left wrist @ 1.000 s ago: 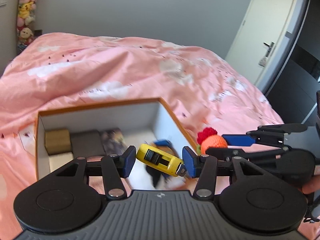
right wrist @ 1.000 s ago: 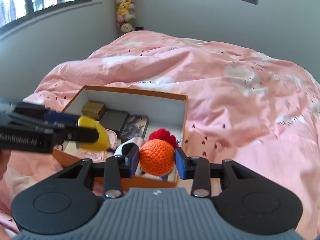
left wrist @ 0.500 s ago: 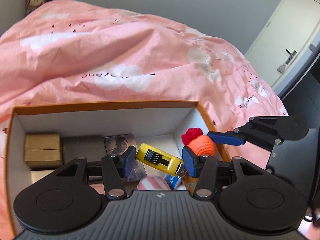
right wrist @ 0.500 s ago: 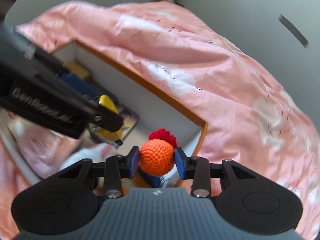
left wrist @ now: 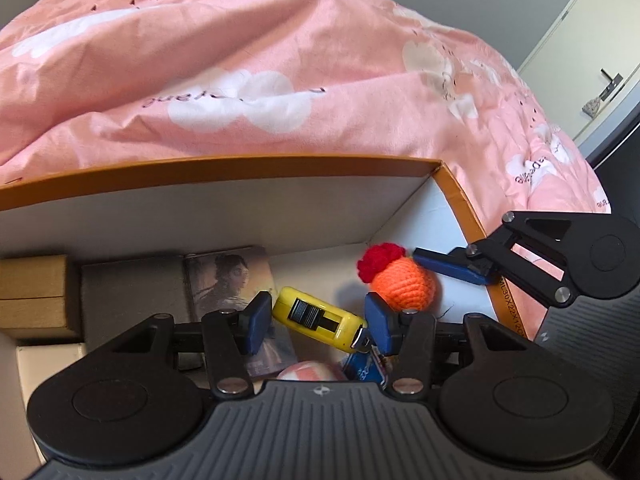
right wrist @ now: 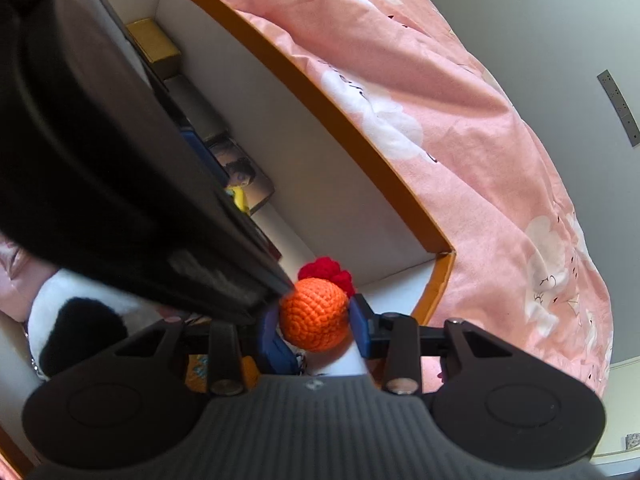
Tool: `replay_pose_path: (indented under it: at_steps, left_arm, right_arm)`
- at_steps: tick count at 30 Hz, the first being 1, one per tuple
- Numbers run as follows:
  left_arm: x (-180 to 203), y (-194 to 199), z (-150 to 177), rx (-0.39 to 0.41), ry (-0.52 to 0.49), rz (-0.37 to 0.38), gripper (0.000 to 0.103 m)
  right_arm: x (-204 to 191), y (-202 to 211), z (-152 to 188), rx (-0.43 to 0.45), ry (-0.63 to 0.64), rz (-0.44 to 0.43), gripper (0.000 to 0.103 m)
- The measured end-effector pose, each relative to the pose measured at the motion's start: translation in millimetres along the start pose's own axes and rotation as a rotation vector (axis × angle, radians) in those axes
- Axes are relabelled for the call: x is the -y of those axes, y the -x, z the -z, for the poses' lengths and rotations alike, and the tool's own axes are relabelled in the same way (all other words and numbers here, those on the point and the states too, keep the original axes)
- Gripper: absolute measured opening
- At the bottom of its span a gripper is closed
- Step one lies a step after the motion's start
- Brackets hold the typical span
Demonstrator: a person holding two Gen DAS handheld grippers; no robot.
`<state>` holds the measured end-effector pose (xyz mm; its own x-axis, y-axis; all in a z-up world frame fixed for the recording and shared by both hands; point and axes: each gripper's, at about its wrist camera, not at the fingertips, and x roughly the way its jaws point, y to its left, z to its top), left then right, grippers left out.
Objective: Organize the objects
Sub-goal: 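Lower the tape measure and crochet ball into the orange box and release both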
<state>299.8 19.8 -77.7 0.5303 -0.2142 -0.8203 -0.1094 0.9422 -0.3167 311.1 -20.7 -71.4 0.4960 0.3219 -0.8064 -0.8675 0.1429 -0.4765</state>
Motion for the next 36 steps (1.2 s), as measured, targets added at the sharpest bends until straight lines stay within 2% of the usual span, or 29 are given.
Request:
replay_pose_path:
  at_steps: [10, 21, 24, 27, 36]
  left_arm:
    - [3.6, -16.1, -4.7, -0.037, 0.018, -0.008, 0.058]
    - [-4.6, -22.9, -7.0, -0.065, 0.082, 0.024, 0.059]
    - [-4.3, -21.6, -6.4, -0.066, 0.079, 0.024, 0.066]
    - [-5.4, -16.1, -4.8, -0.045, 0.091, 0.048, 0.077]
    - [1.5, 21.9, -3.5, 0.046, 0.076, 0.004, 0.079]
  right_arm:
    - [2.1, -4.3, 0.1, -0.010, 0.031, 0.008, 0.039]
    - [11.0, 7.9, 3.6, 0.002, 0.025, 0.015, 0.047]
    - [13.2, 10.5, 3.8, 0.006, 0.015, 0.010, 0.047]
    - [15.6, 14.3, 4.1, 0.010, 0.002, 0.003, 0.049]
    - [28.8, 38.9, 8.0, 0.052, -0.087, -0.029, 0.053]
